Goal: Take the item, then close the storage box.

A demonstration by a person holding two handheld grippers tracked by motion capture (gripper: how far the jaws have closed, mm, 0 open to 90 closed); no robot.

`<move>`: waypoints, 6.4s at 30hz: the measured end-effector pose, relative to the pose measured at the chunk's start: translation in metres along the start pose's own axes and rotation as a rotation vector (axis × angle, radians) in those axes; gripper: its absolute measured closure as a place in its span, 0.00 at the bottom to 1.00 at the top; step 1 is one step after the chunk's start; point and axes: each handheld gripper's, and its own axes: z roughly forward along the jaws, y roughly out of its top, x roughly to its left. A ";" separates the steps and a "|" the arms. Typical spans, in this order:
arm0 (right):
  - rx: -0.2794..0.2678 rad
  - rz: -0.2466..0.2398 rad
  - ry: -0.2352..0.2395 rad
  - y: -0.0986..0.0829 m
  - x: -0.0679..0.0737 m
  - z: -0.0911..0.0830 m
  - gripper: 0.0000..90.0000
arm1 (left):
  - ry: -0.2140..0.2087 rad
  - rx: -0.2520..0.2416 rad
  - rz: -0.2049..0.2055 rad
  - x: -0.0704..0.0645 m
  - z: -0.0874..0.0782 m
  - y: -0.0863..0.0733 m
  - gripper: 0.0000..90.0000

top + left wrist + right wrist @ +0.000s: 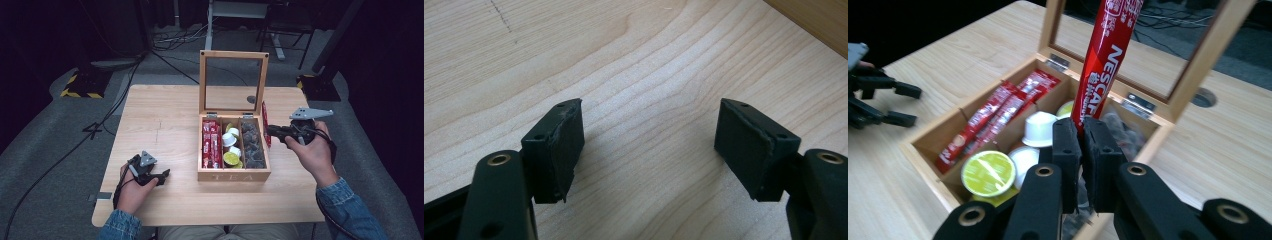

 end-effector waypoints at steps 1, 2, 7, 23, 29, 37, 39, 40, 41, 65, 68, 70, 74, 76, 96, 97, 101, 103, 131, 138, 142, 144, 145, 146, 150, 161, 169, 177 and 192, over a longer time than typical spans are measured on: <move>-0.002 0.002 -0.009 -0.002 -0.003 -0.002 0.94 | 0.000 -0.001 0.001 0.000 0.000 0.000 0.31; -0.002 0.006 -0.018 -0.004 -0.006 -0.004 0.94 | 0.000 -0.001 0.001 0.000 0.000 0.000 0.31; 0.003 0.020 -0.055 -0.018 -0.019 -0.012 0.94 | 0.000 -0.002 -0.002 0.000 0.000 0.000 0.31; 0.025 0.033 -0.132 -0.065 -0.049 -0.007 0.94 | 0.000 -0.002 -0.002 0.000 0.000 0.000 0.31; 0.038 0.069 -0.146 -0.080 -0.059 -0.003 0.94 | 0.001 -0.003 -0.003 0.000 0.000 0.000 0.31; 0.071 0.094 -0.155 -0.099 -0.073 0.007 0.94 | 0.001 -0.001 -0.002 0.000 0.000 0.000 0.31; 0.085 0.102 -0.160 -0.102 -0.075 0.009 0.94 | 0.001 0.002 -0.001 0.001 0.000 0.000 0.31; 0.091 0.104 -0.160 -0.105 -0.077 0.011 0.94 | 0.000 0.001 0.000 0.001 0.000 0.000 0.31; 0.098 0.107 -0.162 -0.107 -0.079 0.012 0.94 | 0.000 0.001 0.001 0.001 0.000 0.000 0.31; 0.218 0.204 -0.173 -0.139 -0.095 0.023 0.95 | 0.000 -0.003 -0.002 0.007 0.006 0.006 0.30; 0.203 0.212 -0.177 -0.139 -0.095 0.022 0.89 | 0.000 -0.003 -0.003 0.007 0.006 0.006 0.30; 0.193 0.211 -0.186 -0.138 -0.095 0.022 0.82 | 0.000 -0.003 -0.002 0.007 0.006 0.006 0.30; 0.131 0.204 -0.192 -0.134 -0.096 0.018 0.62 | 0.000 -0.002 0.000 0.007 0.006 0.006 0.30; 0.107 0.200 -0.202 -0.132 -0.096 0.016 0.55 | -0.007 0.006 0.006 0.009 0.006 0.007 0.30; -0.075 0.103 -0.150 -0.071 -0.081 -0.017 0.43 | -0.008 0.006 0.009 0.012 0.009 0.009 0.27; -0.078 0.098 -0.146 -0.068 -0.080 -0.018 0.43 | -0.008 0.005 0.007 0.012 0.009 0.009 0.27; -0.082 0.079 -0.133 -0.053 -0.079 -0.020 0.43 | -0.008 0.010 0.009 0.012 0.010 0.011 0.25; -0.088 0.072 -0.129 -0.046 -0.079 -0.021 0.43 | -0.009 0.012 0.008 0.012 0.011 0.011 0.24; -0.161 0.008 -0.051 0.045 -0.102 0.001 0.41 | -0.009 0.025 0.013 0.010 0.013 0.013 0.17; -0.184 0.007 -0.030 0.068 -0.111 0.017 0.41 | -0.008 0.023 0.011 0.010 0.013 0.012 0.17; -0.191 -0.012 -0.024 0.083 -0.114 0.030 0.40 | -0.008 0.023 0.010 0.010 0.013 0.012 0.17; -0.195 -0.018 -0.018 0.091 -0.116 0.038 0.40 | -0.009 0.024 0.011 0.010 0.013 0.013 0.17; -0.195 -0.022 -0.017 0.094 -0.118 0.042 0.40 | -0.009 0.024 0.010 0.010 0.013 0.013 0.17; -0.195 -0.021 -0.017 0.096 -0.119 0.045 0.40 | -0.007 0.023 0.010 0.010 0.013 0.012 0.17; -0.200 -0.017 -0.015 0.104 -0.125 0.059 0.40 | -0.009 0.025 0.012 0.010 0.013 0.013 0.17; -0.181 -0.012 -0.038 0.113 -0.143 0.093 0.40 | -0.010 0.021 0.012 0.011 0.014 0.013 0.17; -0.173 0.032 -0.031 0.110 -0.152 0.109 0.40 | -0.011 0.020 0.012 0.013 0.014 0.014 0.17; -0.159 0.042 -0.001 0.106 -0.152 0.125 0.44 | -0.011 0.021 0.014 0.013 0.015 0.014 0.17; -0.158 0.065 0.028 0.108 -0.149 0.129 0.46 | -0.011 0.023 0.015 0.014 0.014 0.014 0.17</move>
